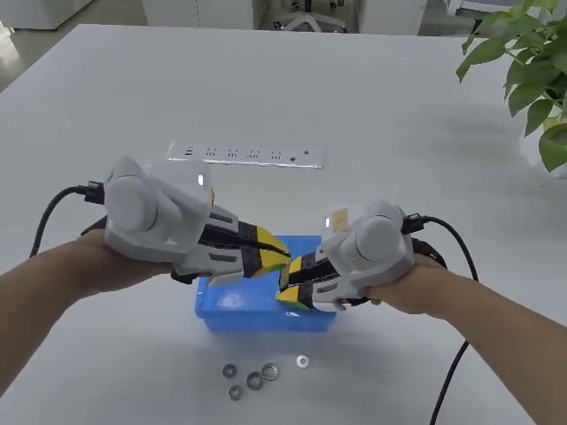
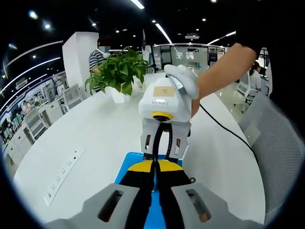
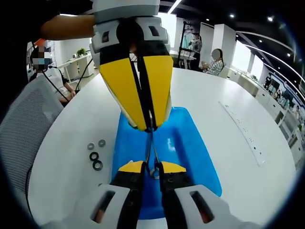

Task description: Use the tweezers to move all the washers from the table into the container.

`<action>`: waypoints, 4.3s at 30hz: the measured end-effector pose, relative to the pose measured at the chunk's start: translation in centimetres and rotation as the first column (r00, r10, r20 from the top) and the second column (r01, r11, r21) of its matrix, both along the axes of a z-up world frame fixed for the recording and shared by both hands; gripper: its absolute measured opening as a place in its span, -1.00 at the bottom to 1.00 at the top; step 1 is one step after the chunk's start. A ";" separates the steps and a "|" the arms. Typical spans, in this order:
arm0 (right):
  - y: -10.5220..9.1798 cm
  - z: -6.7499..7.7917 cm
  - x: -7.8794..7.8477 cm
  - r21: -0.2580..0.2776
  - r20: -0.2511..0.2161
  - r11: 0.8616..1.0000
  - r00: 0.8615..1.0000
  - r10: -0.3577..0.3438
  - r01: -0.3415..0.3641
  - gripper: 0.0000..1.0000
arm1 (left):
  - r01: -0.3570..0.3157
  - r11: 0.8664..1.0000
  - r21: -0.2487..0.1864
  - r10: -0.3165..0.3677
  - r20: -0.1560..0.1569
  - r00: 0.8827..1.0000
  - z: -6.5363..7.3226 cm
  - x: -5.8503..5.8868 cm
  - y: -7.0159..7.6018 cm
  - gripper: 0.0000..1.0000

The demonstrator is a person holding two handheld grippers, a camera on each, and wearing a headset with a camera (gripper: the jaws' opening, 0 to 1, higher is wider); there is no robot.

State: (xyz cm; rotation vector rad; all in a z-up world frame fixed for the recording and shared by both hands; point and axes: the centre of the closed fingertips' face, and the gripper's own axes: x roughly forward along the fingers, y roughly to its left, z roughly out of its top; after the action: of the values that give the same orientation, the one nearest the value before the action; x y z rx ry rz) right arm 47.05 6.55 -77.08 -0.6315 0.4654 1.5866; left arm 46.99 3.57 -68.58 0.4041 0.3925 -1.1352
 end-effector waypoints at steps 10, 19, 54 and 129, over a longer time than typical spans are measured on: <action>-0.4 0.8 0.2 0.003 0.006 1.000 1.000 -0.026 0.026 -0.58 | -0.004 1.000 0.014 0.004 0.003 1.000 0.0 -0.1 0.1 -0.90; -1.0 2.0 0.0 0.008 0.006 0.998 0.998 -0.060 0.060 -0.45 | -0.008 1.000 0.008 0.008 0.014 1.000 0.8 -0.2 0.1 -0.90; -7.1 4.2 -2.1 0.021 0.013 0.970 0.970 -0.244 0.244 -0.10 | -0.008 1.000 -0.028 0.008 0.022 1.000 4.5 -2.7 -0.6 -0.90; -11.0 1.4 -7.7 -0.029 -0.054 0.948 0.947 -0.317 0.316 0.34 | 0.089 0.996 -0.013 -0.089 -0.069 0.994 -0.5 -7.0 -4.2 -0.90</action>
State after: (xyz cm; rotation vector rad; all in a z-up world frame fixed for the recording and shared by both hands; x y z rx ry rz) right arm 39.33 -4.47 -75.72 -0.4984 0.5963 1.2974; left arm 40.01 -0.65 -69.12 0.3769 0.4331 -1.2400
